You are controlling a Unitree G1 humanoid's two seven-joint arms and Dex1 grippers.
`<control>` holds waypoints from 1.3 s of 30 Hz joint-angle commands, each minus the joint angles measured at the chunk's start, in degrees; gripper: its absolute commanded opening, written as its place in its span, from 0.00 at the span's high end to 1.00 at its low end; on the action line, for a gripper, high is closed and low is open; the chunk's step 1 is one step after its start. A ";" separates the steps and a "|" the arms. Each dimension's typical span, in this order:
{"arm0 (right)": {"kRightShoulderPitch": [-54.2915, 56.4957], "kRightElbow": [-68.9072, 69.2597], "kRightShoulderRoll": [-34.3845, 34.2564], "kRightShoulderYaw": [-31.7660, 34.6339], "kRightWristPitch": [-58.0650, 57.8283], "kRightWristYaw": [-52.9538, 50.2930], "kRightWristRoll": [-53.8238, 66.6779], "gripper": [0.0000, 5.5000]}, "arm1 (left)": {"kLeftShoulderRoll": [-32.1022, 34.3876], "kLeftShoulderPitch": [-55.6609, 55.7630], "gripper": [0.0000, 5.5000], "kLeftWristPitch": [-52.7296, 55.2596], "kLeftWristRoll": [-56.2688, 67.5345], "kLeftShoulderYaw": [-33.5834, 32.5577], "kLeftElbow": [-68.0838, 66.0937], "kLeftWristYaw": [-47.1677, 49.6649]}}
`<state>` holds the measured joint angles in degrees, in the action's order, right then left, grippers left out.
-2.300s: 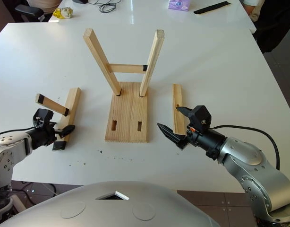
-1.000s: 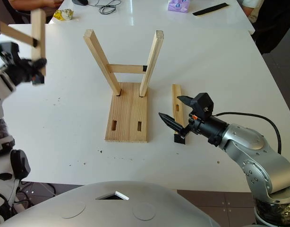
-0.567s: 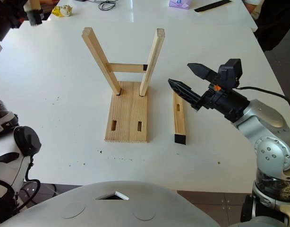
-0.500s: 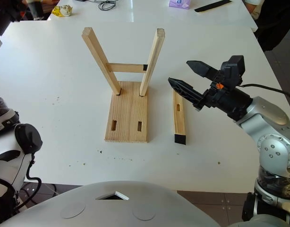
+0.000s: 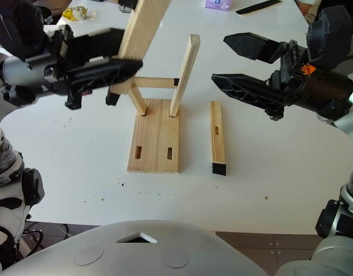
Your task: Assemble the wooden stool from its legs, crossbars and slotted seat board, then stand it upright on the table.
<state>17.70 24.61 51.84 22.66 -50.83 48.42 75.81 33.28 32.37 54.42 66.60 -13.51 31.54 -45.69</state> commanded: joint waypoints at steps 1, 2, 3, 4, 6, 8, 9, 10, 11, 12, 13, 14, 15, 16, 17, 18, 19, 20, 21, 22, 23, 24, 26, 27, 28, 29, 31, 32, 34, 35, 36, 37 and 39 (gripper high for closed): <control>3.52 -0.37 1.81 -2.99 -3.98 0.87 3.49 0.12 | 3.05 -3.39 0.63 -0.94 0.41 1.57 1.41 -3.75; 4.49 -0.43 1.97 -3.82 -4.73 1.04 4.03 0.12 | 3.68 -4.42 0.63 -1.28 -0.13 2.08 1.59 -4.79; 5.51 -0.50 2.08 -4.78 -5.44 1.22 4.40 0.12 | 4.16 -5.35 0.63 -1.71 -0.75 2.63 1.66 -5.65; 6.51 -0.55 2.00 -5.72 -5.93 1.25 4.55 0.12 | 4.41 -5.97 0.63 -2.09 -1.25 3.17 1.60 -6.11; 8.71 -0.81 1.34 -7.69 -6.75 0.93 4.66 0.12 | 4.72 -6.88 0.63 -2.87 -2.22 4.20 1.27 -6.74; 10.63 -0.83 0.66 -9.38 -7.60 0.77 5.17 0.12 | 4.70 -7.27 0.63 -3.72 -3.45 5.37 0.68 -7.02; 11.28 -0.81 0.48 -9.91 -7.90 0.76 5.42 0.12 | 4.74 -7.40 0.63 -4.03 -3.72 5.72 0.51 -7.14; 11.88 -0.77 0.35 -10.49 -8.16 0.80 5.58 0.12 | 4.78 -7.57 0.63 -4.27 -3.85 5.97 0.36 -7.25; 12.60 -0.83 0.03 -11.18 -8.33 0.74 5.57 0.12 | 4.77 -7.74 0.63 -4.51 -3.98 6.21 0.30 -7.35; 13.29 -0.97 -0.36 -11.77 -8.57 0.59 5.66 0.12 | 4.77 -7.90 0.63 -4.72 -4.09 6.44 0.26 -7.42; 13.92 -1.10 -0.73 -12.26 -8.78 0.46 5.84 0.12 | 4.74 -8.07 0.63 -4.99 -4.23 6.75 0.28 -7.46; 14.35 -1.15 -0.97 -12.57 -8.90 0.24 6.05 0.12 | 4.71 -8.17 0.63 -5.23 -4.36 7.07 0.29 -7.53; 14.81 -1.25 -1.30 -12.88 -8.97 -0.01 6.10 0.12 | 4.69 -8.31 0.63 -5.43 -4.43 7.30 0.36 -7.58; 15.19 -1.36 -1.66 -13.12 -8.96 -0.24 6.09 0.12 | 4.61 -8.42 0.63 -5.56 -4.39 7.48 0.48 -7.56; 15.45 -1.47 -1.98 -13.25 -8.95 -0.46 6.08 0.12 | 4.54 -8.51 0.63 -5.67 -4.32 7.64 0.62 -7.51; 15.66 -1.59 -2.29 -13.34 -8.96 -0.74 6.09 0.12 | 4.49 -8.62 0.63 -5.82 -4.25 7.82 0.82 -7.47; 15.84 -1.69 -2.60 -13.46 -8.91 -0.91 6.04 0.12 | 4.49 -8.84 0.63 -5.99 -4.14 7.95 1.06 -7.45; 16.00 -1.77 -2.92 -13.54 -8.85 -1.10 6.11 0.12 | 4.49 -9.05 0.63 -6.17 -4.06 8.10 1.31 -7.46; 16.33 -1.91 -3.33 -13.73 -8.75 -1.41 6.09 0.12 | 4.46 -9.18 0.63 -6.28 -3.91 8.21 1.49 -7.48; 16.70 -2.06 -3.81 -13.92 -8.62 -1.78 6.06 0.12 | 4.43 -9.29 0.63 -6.38 -3.81 8.30 1.63 -7.48; 17.06 -2.25 -4.31 -14.10 -8.55 -2.09 6.21 0.12 | 4.33 -9.39 0.63 -6.46 -3.73 8.41 1.78 -7.33; 17.21 -2.24 -4.66 -14.22 -8.53 -2.26 6.26 0.12 | 4.19 -9.44 0.63 -6.57 -3.69 8.60 1.85 -7.18; 17.14 -1.86 -5.32 -14.44 -8.64 -2.44 6.29 0.12 | 3.99 -9.48 0.63 -6.84 -3.75 8.99 1.86 -6.97; 17.10 -1.70 -5.54 -14.54 -8.75 -2.52 6.29 0.12 | 3.94 -9.46 0.63 -6.95 -3.77 9.13 1.82 -6.93; 17.13 -1.60 -5.77 -14.70 -8.87 -2.60 6.32 0.12 | 3.93 -9.46 0.63 -7.06 -3.80 9.25 1.74 -6.95; 17.23 -1.57 -5.97 -14.83 -8.98 -2.70 6.48 0.15 | 3.92 -9.48 0.63 -7.15 -3.86 9.36 1.65 -6.99; 17.49 -1.44 -6.23 -15.00 -9.21 -2.74 6.82 0.20 | 3.82 -9.58 0.63 -7.31 -4.09 9.61 1.67 -6.80; 17.60 -1.37 -6.36 -15.07 -9.33 -2.76 6.98 0.23 | 3.78 -9.58 0.63 -7.38 -4.20 9.73 1.63 -6.72; 17.67 -1.20 -6.49 -15.17 -9.51 -2.81 7.29 0.27 | 3.68 -9.54 0.63 -7.51 -4.41 9.91 1.48 -6.50; 17.67 -1.17 -6.44 -15.17 -9.64 -2.76 7.49 0.30 | 3.70 -9.60 0.63 -7.58 -4.48 9.97 1.45 -6.46; 17.63 -1.11 -6.33 -15.17 -9.73 -2.72 7.65 0.33 | 3.75 -9.72 0.63 -7.65 -4.52 10.00 1.48 -6.44; 17.59 -1.09 -6.19 -15.16 -9.80 -2.68 7.78 0.35 | 3.84 -9.84 0.63 -7.72 -4.54 10.04 1.49 -6.48; 17.64 -1.15 -5.96 -15.12 -9.93 -2.64 7.95 0.42 | 4.15 -10.08 0.63 -7.84 -4.56 10.04 1.45 -6.72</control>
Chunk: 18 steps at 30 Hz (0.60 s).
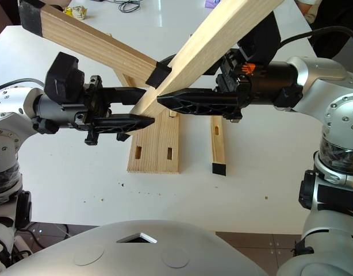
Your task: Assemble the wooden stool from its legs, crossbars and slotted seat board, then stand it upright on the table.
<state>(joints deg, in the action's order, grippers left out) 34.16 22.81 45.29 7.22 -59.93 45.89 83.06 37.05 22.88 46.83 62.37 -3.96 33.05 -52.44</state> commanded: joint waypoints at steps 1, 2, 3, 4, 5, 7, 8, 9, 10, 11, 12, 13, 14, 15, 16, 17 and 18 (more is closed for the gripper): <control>1.18 0.68 0.76 0.38 -0.88 0.00 0.64 0.44 | 0.52 -0.72 0.63 -0.30 -0.35 0.50 -0.06 -0.11; 1.21 0.70 0.84 0.43 -0.91 0.06 0.56 0.47 | 0.68 -0.82 0.63 -0.30 -0.32 0.52 -0.06 -0.31; 1.24 0.73 0.90 0.49 -0.94 0.06 0.56 0.50 | 0.87 -0.97 0.63 -0.30 -0.31 0.55 -0.04 -0.58; 1.33 0.77 0.90 0.49 -0.91 0.05 0.41 0.52 | 1.11 -1.23 0.63 -0.38 -0.45 0.61 0.02 -0.96; 1.42 0.79 0.89 0.47 -0.86 0.05 0.26 0.57 | 1.33 -1.46 0.63 -0.48 -0.64 0.70 0.06 -1.28; 1.63 0.79 0.91 0.49 -0.83 -0.01 0.30 0.62 | 1.68 -1.78 0.63 -0.72 -1.10 0.93 -0.03 -1.81; 1.74 0.82 0.85 0.47 -0.81 -0.08 0.33 0.62 | 1.78 -1.81 0.63 -0.78 -1.21 0.99 -0.14 -1.94; 1.83 0.84 0.81 0.45 -0.81 -0.14 0.37 0.62 | 1.86 -1.82 0.63 -0.84 -1.24 1.04 -0.23 -1.99; 1.82 0.98 0.78 0.47 -0.80 -0.23 0.46 0.62 | 1.87 -1.67 0.63 -0.89 -1.31 1.19 -0.44 -1.99; 1.78 1.15 0.77 0.48 -0.80 -0.29 0.49 0.62 | 1.91 -1.54 0.63 -0.92 -1.35 1.31 -0.61 -2.01; 1.68 1.33 0.75 0.44 -0.78 -0.28 0.40 0.62 | 1.98 -1.43 0.63 -0.92 -1.40 1.41 -0.82 -2.05; 1.56 1.48 0.74 0.40 -0.76 -0.24 0.27 0.62 | 2.07 -1.36 0.63 -0.93 -1.51 1.52 -1.01 -2.10; 1.36 1.63 0.80 0.38 -0.74 -0.12 0.03 0.62 | 2.19 -1.29 0.63 -0.97 -1.70 1.67 -1.23 -2.12; 1.12 1.77 0.87 0.39 -0.73 -0.02 -0.20 0.62 | 2.35 -1.22 0.63 -0.95 -1.81 1.83 -1.45 -2.19; 0.87 1.91 0.96 0.41 -0.71 0.05 -0.47 0.62 | 2.65 -1.15 0.63 -0.83 -1.97 2.01 -1.57 -2.24; 0.60 2.07 1.06 0.39 -0.65 0.18 -0.88 0.62 | 2.76 -0.97 0.63 -0.65 -2.47 2.28 -1.78 -1.56; 0.39 2.22 1.10 0.35 -0.58 0.29 -1.23 0.62 | 2.73 -0.75 0.63 -0.38 -2.94 2.52 -2.06 -0.54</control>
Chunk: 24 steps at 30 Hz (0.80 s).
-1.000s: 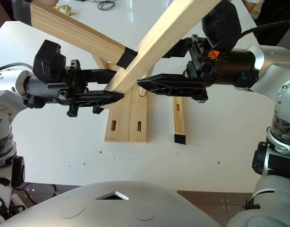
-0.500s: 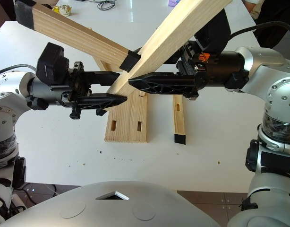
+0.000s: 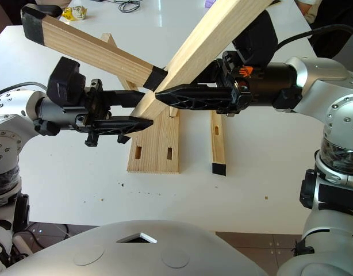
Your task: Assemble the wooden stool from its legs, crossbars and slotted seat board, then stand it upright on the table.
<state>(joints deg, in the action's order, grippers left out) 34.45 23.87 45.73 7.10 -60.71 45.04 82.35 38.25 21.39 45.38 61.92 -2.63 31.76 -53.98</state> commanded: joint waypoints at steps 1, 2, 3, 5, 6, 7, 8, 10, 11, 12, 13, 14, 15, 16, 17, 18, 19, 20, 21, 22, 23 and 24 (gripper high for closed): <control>-0.20 1.42 0.66 0.47 0.28 1.14 -0.81 0.62 | 1.32 1.31 0.58 2.40 -1.94 1.40 -1.69 2.50; -0.43 1.64 0.59 0.48 0.37 1.07 -1.06 0.62 | 1.23 1.67 0.56 3.17 -1.72 1.67 -2.35 3.12; -0.64 1.81 0.44 0.51 0.47 1.00 -1.36 0.63 | 1.21 1.83 0.53 3.48 -2.06 2.01 -2.82 3.34; -1.00 1.95 0.07 0.69 0.88 0.63 -2.14 0.63 | 0.68 2.06 0.46 3.21 -3.69 2.53 -3.79 4.28; -1.06 1.93 -0.17 0.80 1.20 0.38 -2.68 0.63 | 0.53 2.19 0.45 2.79 -4.79 2.88 -4.31 4.67; -1.00 1.86 -0.41 0.90 1.48 0.08 -3.04 0.63 | 0.49 2.23 0.42 2.32 -5.78 3.20 -4.74 4.81; -0.82 1.68 -0.66 1.07 1.71 -0.16 -3.33 0.63 | 0.47 2.18 0.38 1.89 -6.78 3.50 -5.17 4.86; -0.31 1.32 -0.92 1.52 2.37 -0.59 -4.03 0.63 | 0.69 1.62 0.33 0.95 -8.71 4.16 -5.57 4.27; 0.08 0.96 -0.93 1.92 2.70 -0.84 -4.22 0.63 | 0.94 1.03 0.30 0.07 -10.27 4.71 -5.68 3.89; 0.35 0.69 -0.80 2.30 3.04 -0.93 -4.63 0.63 | 1.24 0.43 0.29 -0.71 -11.51 5.17 -5.90 3.41; 0.54 0.49 -0.52 2.64 3.34 -0.89 -5.14 0.63 | 1.73 -0.31 0.26 -1.57 -12.57 5.43 -6.07 2.52; 0.62 0.28 -0.05 3.13 3.50 -0.61 -5.48 0.63 | 2.31 -1.26 0.22 -2.25 -13.30 5.38 -6.15 1.54; 0.44 0.20 0.65 3.86 3.52 -0.23 -5.68 0.63 | 3.01 -2.32 0.22 -2.89 -13.91 5.19 -6.27 0.46; 0.14 0.23 1.38 4.55 3.54 0.19 -6.00 0.63 | 3.82 -3.45 0.22 -3.74 -14.80 5.07 -6.38 -0.81; -0.46 0.45 2.33 5.38 3.63 0.84 -6.51 0.63 | 5.03 -4.90 0.22 -5.07 -16.36 5.13 -6.62 -2.27; -1.06 0.64 3.13 6.16 3.61 1.40 -6.75 0.63 | 5.91 -6.10 0.22 -6.15 -17.58 5.05 -6.93 -3.38; -1.69 0.80 3.94 6.85 3.48 1.86 -7.04 0.63 | 6.77 -7.32 0.22 -7.30 -18.77 4.87 -7.44 -4.58; -2.54 1.14 4.81 7.32 3.61 2.51 -7.83 0.63 | 7.63 -8.64 0.22 -8.54 -19.98 4.70 -7.90 -5.76; -3.49 1.37 5.37 7.74 3.67 3.29 -8.10 0.63 | 8.45 -10.10 0.22 -9.62 -20.92 4.45 -8.16 -6.88; -4.52 1.70 5.91 8.00 3.71 3.95 -8.61 0.63 | 9.35 -11.59 0.22 -11.07 -22.30 4.46 -8.27 -7.98; -6.16 2.52 6.50 7.90 4.42 4.97 -10.18 0.63 | 10.37 -13.53 0.22 -12.61 -23.74 4.50 -8.15 -9.12; -7.66 3.24 6.88 7.70 5.02 5.75 -11.51 0.63 | 11.16 -15.25 0.22 -13.76 -24.72 4.39 -7.97 -10.13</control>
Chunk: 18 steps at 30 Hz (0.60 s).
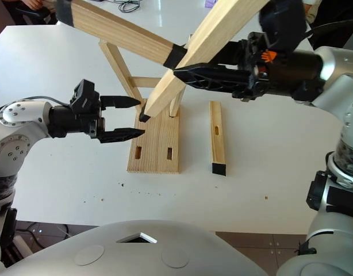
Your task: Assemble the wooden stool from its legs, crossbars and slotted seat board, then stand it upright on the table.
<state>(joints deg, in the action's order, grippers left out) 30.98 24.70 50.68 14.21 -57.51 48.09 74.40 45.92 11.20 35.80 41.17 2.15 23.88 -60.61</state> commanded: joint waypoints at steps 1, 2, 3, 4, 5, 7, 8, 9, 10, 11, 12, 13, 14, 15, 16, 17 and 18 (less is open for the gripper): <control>-5.92 3.29 2.39 -0.01 2.72 3.55 -5.59 0.63 | 4.35 -6.87 0.22 -5.89 -5.48 -0.34 -0.21 -4.45; -7.97 4.55 2.80 -0.72 4.15 4.46 -8.09 0.63 | 5.07 -8.40 0.22 -7.62 -7.08 -0.21 -0.65 -5.22; -9.63 5.40 2.84 -1.32 5.08 5.03 -9.74 0.63 | 5.52 -9.58 0.22 -8.87 -8.18 -0.25 -1.19 -5.79; -11.59 6.29 3.02 -2.71 7.00 5.80 -13.03 0.63 | 5.93 -10.73 0.22 -10.38 -9.45 -0.29 -1.99 -6.33; -13.60 7.00 2.98 -4.35 9.31 6.74 -16.55 0.63 | 6.13 -11.64 0.22 -11.54 -10.43 -0.47 -2.67 -6.65; -17.01 8.32 2.30 -6.25 12.02 7.17 -20.81 0.63 | 6.06 -11.93 0.22 -12.69 -11.24 -0.74 -3.70 -7.15; -18.21 8.74 1.83 -7.22 13.30 7.32 -22.55 0.63 | 5.89 -11.86 0.22 -12.90 -11.42 -0.91 -4.03 -7.12; -18.85 8.95 1.12 -8.25 14.17 7.25 -23.66 0.63 | 5.63 -11.85 0.22 -12.91 -11.32 -1.12 -4.24 -7.00; -19.66 9.38 0.58 -8.99 15.15 7.17 -24.89 0.63 | 5.44 -11.53 0.22 -12.92 -11.29 -1.08 -4.52 -7.09; -20.22 9.62 0.00 -9.75 15.88 7.11 -25.73 0.63 | 5.29 -11.47 0.22 -13.06 -11.39 -0.98 -4.60 -7.08; -20.80 9.86 -0.47 -10.35 16.43 7.09 -26.39 0.63 | 5.15 -11.39 0.22 -13.18 -11.51 -0.72 -4.60 -7.09; -21.24 9.83 -0.79 -11.11 17.27 7.22 -27.39 0.63 | 5.02 -11.45 0.22 -13.20 -11.53 -0.51 -4.46 -7.04; -21.63 9.80 -1.03 -11.56 17.82 7.31 -28.08 0.63 | 4.93 -11.56 0.22 -13.13 -11.46 -0.39 -4.21 -6.98; -22.00 9.60 -1.23 -12.35 18.45 7.67 -29.02 0.63 | 4.77 -11.84 0.22 -12.91 -11.19 -0.31 -3.70 -6.86; -22.19 9.28 -1.42 -13.21 19.01 8.04 -29.92 0.63 | 4.59 -12.10 0.22 -12.76 -11.03 -0.22 -3.26 -6.69; -22.45 9.17 -1.63 -13.65 19.23 8.30 -30.26 0.63 | 4.45 -12.20 0.22 -12.64 -10.96 -0.09 -2.92 -6.55; -22.56 9.03 -1.84 -14.00 19.39 8.54 -30.45 0.63 | 4.30 -12.25 0.22 -12.52 -10.89 -0.02 -2.72 -6.40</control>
<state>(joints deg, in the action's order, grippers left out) 8.63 33.74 49.39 1.09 -39.53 55.96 44.73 50.81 -0.87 22.92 30.42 1.89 20.23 -67.45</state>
